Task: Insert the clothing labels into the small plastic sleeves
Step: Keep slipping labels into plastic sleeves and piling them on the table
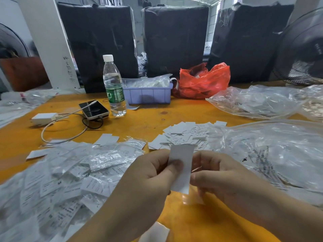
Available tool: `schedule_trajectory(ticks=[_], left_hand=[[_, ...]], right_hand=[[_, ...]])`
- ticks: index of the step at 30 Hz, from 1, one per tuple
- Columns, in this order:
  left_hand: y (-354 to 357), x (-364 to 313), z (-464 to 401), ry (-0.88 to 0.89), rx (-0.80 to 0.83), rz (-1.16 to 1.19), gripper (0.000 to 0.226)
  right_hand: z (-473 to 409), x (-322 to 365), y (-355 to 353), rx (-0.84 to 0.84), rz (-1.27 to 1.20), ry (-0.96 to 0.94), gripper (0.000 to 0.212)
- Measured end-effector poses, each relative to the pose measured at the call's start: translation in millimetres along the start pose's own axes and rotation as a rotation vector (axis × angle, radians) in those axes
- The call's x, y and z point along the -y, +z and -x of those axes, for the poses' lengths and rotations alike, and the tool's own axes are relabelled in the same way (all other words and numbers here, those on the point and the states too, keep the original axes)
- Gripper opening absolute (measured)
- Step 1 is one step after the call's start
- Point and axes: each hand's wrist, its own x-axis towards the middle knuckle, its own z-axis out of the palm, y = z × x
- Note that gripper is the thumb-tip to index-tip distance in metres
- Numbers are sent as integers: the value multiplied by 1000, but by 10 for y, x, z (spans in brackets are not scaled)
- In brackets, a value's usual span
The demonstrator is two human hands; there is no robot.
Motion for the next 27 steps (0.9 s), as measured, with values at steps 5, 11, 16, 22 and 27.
schedule_trajectory(ticks=[5,11,16,22,27], left_hand=[[5,-23,3,-2,144,86,24],[19,34,-12,-14,67,67,23],[49,46,-24,-38,-2,156,21],[61,65,-16,-20,-95,155,21],[66,29,-10,18,-134,123,20]], right_hand=[[38,12,34,343,-160,75,21],[40,28,-69,213,-270,83,22],[27,57,-92,60,-296,45,13],[31,86,-116,71,-273,25,11],[60,89,-88,188,-137,69,6]])
